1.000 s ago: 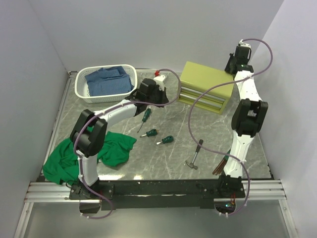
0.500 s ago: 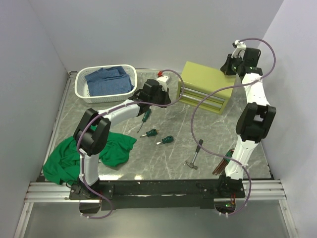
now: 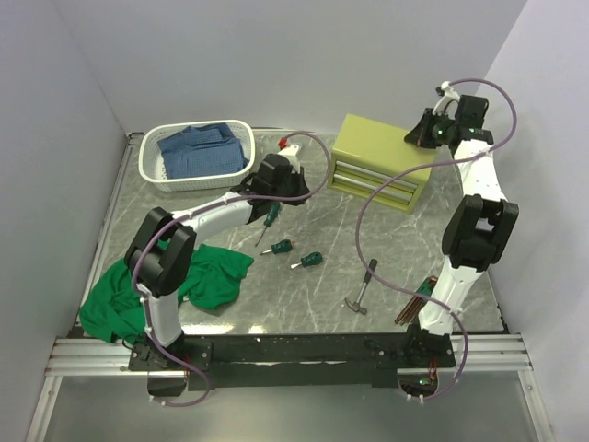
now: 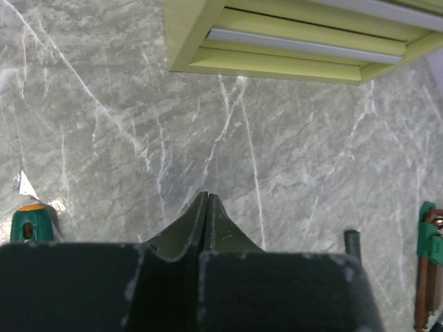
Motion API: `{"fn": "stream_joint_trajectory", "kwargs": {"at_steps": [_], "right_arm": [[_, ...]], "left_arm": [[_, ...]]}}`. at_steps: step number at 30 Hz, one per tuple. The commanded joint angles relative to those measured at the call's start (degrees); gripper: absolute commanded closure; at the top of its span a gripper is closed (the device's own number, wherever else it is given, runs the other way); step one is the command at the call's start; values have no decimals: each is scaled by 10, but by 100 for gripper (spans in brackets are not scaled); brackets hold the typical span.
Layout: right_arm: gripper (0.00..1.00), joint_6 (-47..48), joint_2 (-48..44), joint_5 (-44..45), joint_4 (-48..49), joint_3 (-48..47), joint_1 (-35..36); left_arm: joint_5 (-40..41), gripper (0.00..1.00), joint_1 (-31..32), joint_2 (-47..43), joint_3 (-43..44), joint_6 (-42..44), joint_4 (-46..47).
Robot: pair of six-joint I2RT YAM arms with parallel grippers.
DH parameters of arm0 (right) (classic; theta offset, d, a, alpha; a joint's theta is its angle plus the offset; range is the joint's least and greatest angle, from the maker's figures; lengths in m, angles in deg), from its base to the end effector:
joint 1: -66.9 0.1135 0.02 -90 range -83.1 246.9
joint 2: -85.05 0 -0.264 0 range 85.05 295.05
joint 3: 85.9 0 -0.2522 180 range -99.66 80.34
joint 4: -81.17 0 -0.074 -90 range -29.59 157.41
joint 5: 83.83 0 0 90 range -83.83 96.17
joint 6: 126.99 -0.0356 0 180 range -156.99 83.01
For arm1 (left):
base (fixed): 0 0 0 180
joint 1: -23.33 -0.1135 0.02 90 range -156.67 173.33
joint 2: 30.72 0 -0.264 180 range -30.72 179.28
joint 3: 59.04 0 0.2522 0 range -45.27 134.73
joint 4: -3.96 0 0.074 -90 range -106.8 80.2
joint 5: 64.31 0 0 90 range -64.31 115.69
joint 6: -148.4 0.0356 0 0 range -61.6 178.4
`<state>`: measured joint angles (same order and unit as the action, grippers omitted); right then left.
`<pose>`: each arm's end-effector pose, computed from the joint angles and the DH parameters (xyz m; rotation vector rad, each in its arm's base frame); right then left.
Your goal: Sort the tools into containers
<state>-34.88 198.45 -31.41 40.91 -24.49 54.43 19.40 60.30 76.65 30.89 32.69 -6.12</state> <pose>0.4535 -0.0781 0.3199 -0.1768 2.0835 0.5591 0.3463 -0.2656 0.2393 0.2812 2.1246 -0.7763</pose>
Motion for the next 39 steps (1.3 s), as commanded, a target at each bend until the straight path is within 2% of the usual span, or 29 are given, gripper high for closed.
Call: {"fn": "stream_joint_trajectory", "kwargs": {"at_steps": [1,8,14,16,19,24,27,30,32,35,39], "right_arm": [[100,-42,31,49,14,-55,-16],[100,-47,101,131,41,-128,-14],[98,-26,177,122,24,-228,-13],[98,16,180,110,8,-230,-13],[96,75,167,67,-35,-207,-15],[96,233,194,8,-259,-247,-12],[98,270,183,-20,-307,-197,-12],[99,287,195,-55,-374,-186,-8],[99,295,210,-60,-423,-187,2],[99,317,198,-57,-435,-150,16],[100,377,208,-56,-512,-160,38]], "left_arm": [[-14,99,2,-28,0,-21,37],[-17,99,10,89,116,-15,61],[-7,99,11,124,160,-8,67],[-7,99,12,122,157,-1,68],[-5,99,11,110,145,1,62],[-17,99,12,79,118,1,55],[-15,99,13,61,99,6,52],[-15,99,13,44,84,12,47],[-16,99,13,34,75,12,47],[-10,99,15,22,69,12,43],[-7,99,14,6,58,13,41]]}}
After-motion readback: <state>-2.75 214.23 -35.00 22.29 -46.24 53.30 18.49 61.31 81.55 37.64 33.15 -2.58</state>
